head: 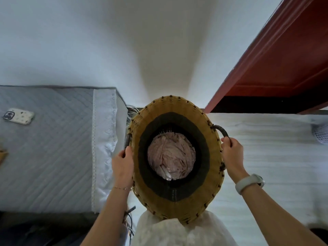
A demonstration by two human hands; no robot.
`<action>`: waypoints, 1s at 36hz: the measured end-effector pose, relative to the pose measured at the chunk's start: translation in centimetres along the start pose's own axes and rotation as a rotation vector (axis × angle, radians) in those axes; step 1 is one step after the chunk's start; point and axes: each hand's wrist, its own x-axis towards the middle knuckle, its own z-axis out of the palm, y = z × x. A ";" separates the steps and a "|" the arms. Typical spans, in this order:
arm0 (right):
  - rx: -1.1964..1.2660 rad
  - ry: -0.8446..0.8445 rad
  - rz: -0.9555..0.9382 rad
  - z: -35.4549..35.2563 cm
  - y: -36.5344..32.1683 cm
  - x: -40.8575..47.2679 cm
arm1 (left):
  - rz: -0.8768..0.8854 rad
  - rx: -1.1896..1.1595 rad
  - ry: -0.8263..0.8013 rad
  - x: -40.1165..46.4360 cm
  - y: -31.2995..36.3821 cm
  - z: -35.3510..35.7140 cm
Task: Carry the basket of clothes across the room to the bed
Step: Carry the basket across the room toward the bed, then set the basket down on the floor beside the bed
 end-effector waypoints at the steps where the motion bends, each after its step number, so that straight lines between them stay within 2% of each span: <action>1: -0.006 0.008 0.016 1.0 -0.5 0.8 | -0.011 0.018 -0.010 1.6 0.5 0.0; 11: -0.067 -0.050 0.176 8.5 -1.3 8.4 | -0.081 0.192 -0.101 14.4 3.3 4.0; 18: -0.104 -0.117 0.242 13.3 1.6 13.6 | -0.107 0.324 -0.072 20.1 2.0 9.1; 24: -0.107 -0.173 0.257 15.9 4.3 17.6 | -0.158 0.296 -0.003 23.1 -0.2 11.7; 28: -0.144 -0.232 0.228 17.5 5.7 19.3 | -0.178 0.282 -0.004 23.2 -1.8 13.0; 36: -0.210 -0.293 -0.006 19.6 4.2 22.4 | -0.123 0.370 0.021 25.1 -2.6 14.6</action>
